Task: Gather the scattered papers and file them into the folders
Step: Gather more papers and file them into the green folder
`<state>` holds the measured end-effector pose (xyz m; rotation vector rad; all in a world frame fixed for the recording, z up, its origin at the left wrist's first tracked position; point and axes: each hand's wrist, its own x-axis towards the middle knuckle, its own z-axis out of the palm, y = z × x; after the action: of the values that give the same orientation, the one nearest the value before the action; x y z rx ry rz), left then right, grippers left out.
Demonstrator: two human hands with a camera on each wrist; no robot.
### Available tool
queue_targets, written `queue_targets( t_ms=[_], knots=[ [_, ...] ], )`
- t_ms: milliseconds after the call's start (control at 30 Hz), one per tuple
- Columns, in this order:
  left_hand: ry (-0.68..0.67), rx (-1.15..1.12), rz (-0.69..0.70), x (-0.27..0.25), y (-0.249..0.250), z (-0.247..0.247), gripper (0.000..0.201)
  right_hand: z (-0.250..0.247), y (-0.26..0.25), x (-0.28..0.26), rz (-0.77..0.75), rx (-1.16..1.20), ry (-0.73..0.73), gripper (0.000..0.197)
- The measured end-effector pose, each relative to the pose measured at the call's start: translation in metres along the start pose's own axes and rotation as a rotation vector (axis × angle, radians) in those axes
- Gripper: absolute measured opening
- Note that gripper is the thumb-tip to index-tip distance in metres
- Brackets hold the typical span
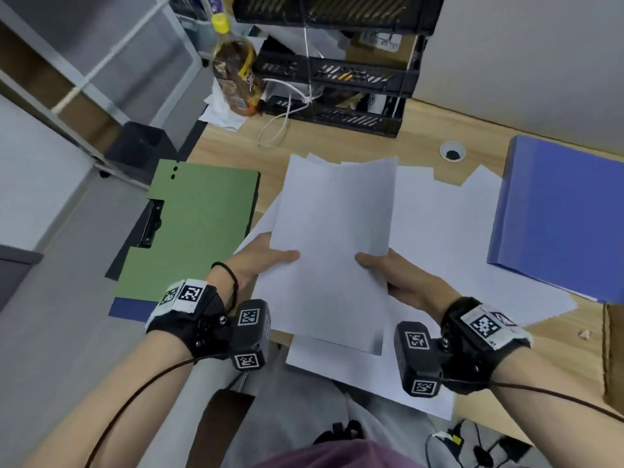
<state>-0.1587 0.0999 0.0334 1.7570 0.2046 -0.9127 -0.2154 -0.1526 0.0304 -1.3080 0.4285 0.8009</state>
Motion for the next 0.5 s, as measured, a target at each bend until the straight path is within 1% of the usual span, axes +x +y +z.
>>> queue_targets(
  t_ms=[33,67,100,133,167,233,267,333,433,500],
  knots=[
    [0.080,-0.005,0.023,0.001,-0.005,-0.008,0.019,0.011,0.003,0.007,-0.015,-0.012,0.032,0.031],
    [0.160,-0.002,0.061,-0.001,-0.006,-0.016,0.010,0.022,0.005,0.014,-0.024,-0.009,0.059,0.033],
    [0.249,0.037,0.110,-0.003,-0.007,-0.025,0.013,0.032,0.008,0.020,-0.034,0.000,0.080,0.032],
    [0.334,0.134,0.153,-0.002,-0.009,-0.036,0.029,0.043,0.009,0.024,-0.042,0.008,0.094,0.030],
    [0.392,0.298,0.177,-0.002,-0.010,-0.049,0.037,0.053,0.011,0.029,-0.046,0.010,0.105,0.029],
    [0.449,0.679,0.196,-0.007,-0.010,-0.079,0.036,0.069,0.013,0.038,-0.037,0.004,0.113,0.032],
    [0.474,0.811,0.195,-0.009,-0.011,-0.097,0.034,0.077,0.012,0.041,-0.032,-0.004,0.104,0.034],
    [0.510,0.916,0.152,-0.008,-0.020,-0.136,0.031,0.092,0.011,0.052,-0.027,-0.018,0.073,0.034],
    [0.543,0.910,0.014,-0.001,-0.051,-0.191,0.026,0.116,0.007,0.075,0.013,-0.034,0.090,0.034],
    [0.510,0.878,-0.102,0.003,-0.069,-0.213,0.030,0.132,0.004,0.092,0.043,-0.043,0.137,0.036]
  ],
)
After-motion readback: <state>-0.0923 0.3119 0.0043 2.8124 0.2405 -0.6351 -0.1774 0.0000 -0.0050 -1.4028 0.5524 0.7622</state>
